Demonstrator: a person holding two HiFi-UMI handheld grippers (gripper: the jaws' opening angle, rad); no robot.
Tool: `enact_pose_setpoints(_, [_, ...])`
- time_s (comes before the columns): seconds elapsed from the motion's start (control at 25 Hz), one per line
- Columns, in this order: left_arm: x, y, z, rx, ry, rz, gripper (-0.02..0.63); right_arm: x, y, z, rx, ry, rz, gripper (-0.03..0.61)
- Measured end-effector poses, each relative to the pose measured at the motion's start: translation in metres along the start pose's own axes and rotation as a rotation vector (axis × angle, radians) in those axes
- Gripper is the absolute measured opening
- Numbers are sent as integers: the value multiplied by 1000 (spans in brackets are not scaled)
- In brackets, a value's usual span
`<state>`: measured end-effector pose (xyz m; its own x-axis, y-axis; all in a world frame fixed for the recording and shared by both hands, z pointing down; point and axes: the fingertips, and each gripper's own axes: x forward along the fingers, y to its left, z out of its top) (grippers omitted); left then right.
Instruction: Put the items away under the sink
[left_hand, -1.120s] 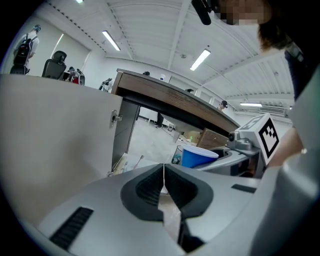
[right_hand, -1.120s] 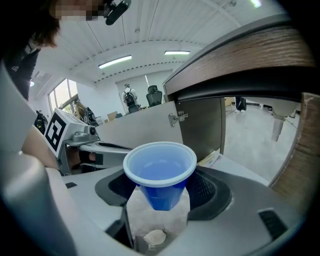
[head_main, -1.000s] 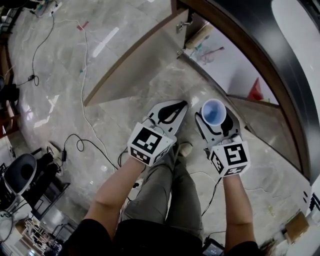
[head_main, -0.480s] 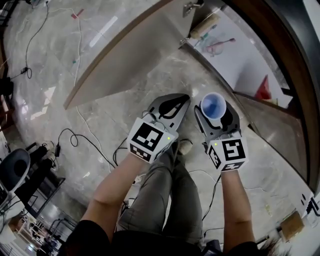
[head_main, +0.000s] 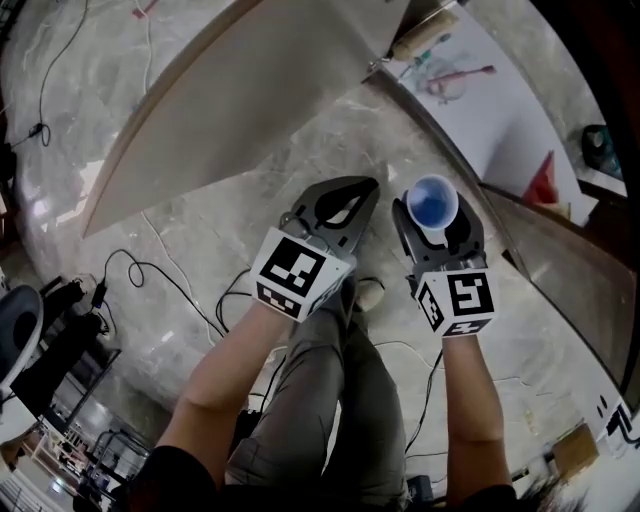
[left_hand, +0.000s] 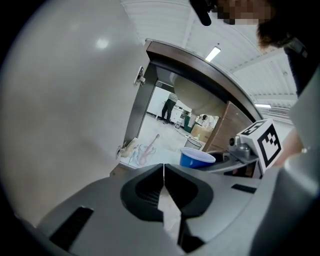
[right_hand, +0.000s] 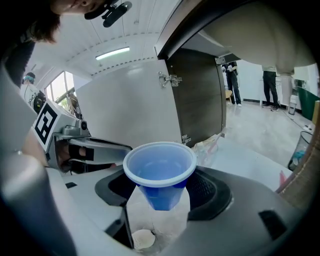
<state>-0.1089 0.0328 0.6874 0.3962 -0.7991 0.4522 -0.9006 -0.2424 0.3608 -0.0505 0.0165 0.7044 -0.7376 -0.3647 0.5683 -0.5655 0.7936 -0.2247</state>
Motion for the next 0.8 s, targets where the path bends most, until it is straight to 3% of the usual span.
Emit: enact_pose_setpoints(0.8, [45, 36, -70, -25, 21, 33, 12, 53, -23, -56, -35, 14, 0, 319])
